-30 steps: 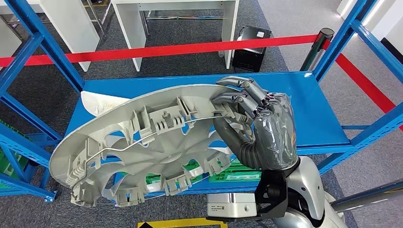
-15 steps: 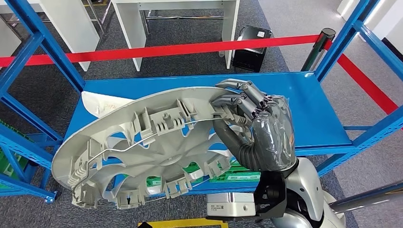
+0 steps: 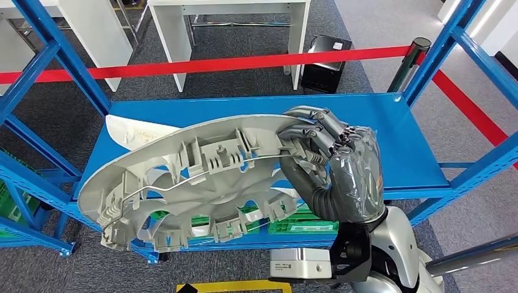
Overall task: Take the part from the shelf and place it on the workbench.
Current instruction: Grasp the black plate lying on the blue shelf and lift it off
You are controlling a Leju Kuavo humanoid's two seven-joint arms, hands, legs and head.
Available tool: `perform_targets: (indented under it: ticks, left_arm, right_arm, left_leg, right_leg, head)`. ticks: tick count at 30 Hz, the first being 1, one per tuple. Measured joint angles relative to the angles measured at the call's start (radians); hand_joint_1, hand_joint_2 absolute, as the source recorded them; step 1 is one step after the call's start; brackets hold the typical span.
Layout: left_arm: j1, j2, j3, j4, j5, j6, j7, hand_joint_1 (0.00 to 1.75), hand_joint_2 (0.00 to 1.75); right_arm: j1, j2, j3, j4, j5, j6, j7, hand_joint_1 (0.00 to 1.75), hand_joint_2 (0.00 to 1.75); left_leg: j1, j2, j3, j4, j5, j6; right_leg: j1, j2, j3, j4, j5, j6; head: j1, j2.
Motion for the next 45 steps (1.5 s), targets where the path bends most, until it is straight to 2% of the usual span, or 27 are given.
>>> perform_targets:
  ticks: [18,28,45]
  left_arm:
    - [0.001,0.0,0.0,0.0,0.0,0.001,0.001,0.0,1.75]
    - [0.003,-0.001,0.0,0.0,0.001,0.001,0.001,0.0,1.75]
    - [0.003,-0.002,0.0,0.0,0.001,0.003,0.001,0.0,1.75]
  right_arm:
    - [-0.001,0.001,0.0,0.0,0.001,0.0,0.0,1.75,1.75]
    - [-0.001,0.001,0.0,0.0,0.002,0.0,0.0,1.75,1.75]
    - [-0.002,0.001,0.0,0.0,0.002,0.0,0.001,1.75,1.75]
  left_leg:
    - [0.003,-0.007,0.005,-0.01,0.004,0.006]
    - [0.011,-0.01,0.008,-0.014,0.007,0.01]
    - [0.008,-0.016,0.008,-0.015,0.008,0.012]
  right_leg:
    - [-0.002,0.0,0.003,0.0,-0.006,0.006]
    - [-0.006,0.016,0.001,0.004,-0.013,0.008]
    - [-0.007,0.05,-0.004,0.019,-0.024,0.008]
  head:
    - [0.0,0.0]
    - [0.001,0.0]
    - [0.004,0.0]
